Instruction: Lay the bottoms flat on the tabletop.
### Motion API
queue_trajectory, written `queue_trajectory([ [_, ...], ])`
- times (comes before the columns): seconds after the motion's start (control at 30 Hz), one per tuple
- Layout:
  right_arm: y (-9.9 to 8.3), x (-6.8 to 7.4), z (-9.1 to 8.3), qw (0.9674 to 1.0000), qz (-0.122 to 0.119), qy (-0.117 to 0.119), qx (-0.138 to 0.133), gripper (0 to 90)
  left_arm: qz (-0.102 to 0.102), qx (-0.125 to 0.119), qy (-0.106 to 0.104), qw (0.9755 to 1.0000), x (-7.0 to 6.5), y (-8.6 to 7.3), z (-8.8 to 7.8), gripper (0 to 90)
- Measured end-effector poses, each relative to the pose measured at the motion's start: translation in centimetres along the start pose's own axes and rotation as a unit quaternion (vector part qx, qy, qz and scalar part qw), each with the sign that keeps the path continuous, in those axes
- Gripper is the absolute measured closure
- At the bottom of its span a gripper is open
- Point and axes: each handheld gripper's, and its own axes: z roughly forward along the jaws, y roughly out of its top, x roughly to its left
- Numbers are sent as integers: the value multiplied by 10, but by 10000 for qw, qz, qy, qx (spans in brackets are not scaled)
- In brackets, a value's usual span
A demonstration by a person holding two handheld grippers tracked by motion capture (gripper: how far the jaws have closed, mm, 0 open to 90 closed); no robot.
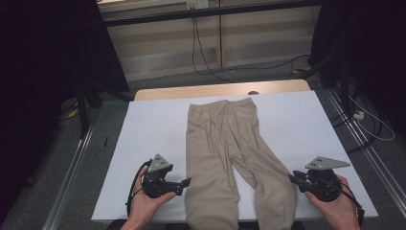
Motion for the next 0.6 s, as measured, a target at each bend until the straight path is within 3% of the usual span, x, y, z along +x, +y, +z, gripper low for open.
queue_trajectory([
  [0.03, 6, 11, 1, 9996, -56, 283, -63, 760, -19, -15, 5, 10000, 0, 0, 0, 148],
  [0.07, 6, 11, 1, 9996, -56, 283, -63, 760, -20, -4, 11, 10000, 0, 0, 0, 148],
  [0.1, 12, 23, 7, 9983, -168, 550, -43, 766, -18, -8, 8, 10000, 0, 0, 0, 149],
  [0.17, 15, 30, 11, 9975, -211, 676, -11, 767, -12, -7, 3, 10000, 0, 0, 0, 148],
  [0.23, 24, 49, 25, 9938, -309, 1071, 53, 693, 9, -6, 3, 10000, 0, 0, -1, 148],
  [0.33, 28, 60, 32, 9922, -461, 1147, 153, 674, -9, -14, 12, 10000, 1, 0, -2, 148],
  [0.37, 29, 68, 39, 9919, -575, 1091, 315, 661, -7, -25, 1, 10000, 2, -1, -2, 148],
  [0.5, 24, 74, 50, 9913, -712, 950, 567, 659, -28, -49, 12, 10000, 1, -1, -2, 148],
  [0.6, 21, 75, 52, 9915, -773, 881, 557, 657, 3, -14, 4, 10000, 1, -1, -2, 148],
])
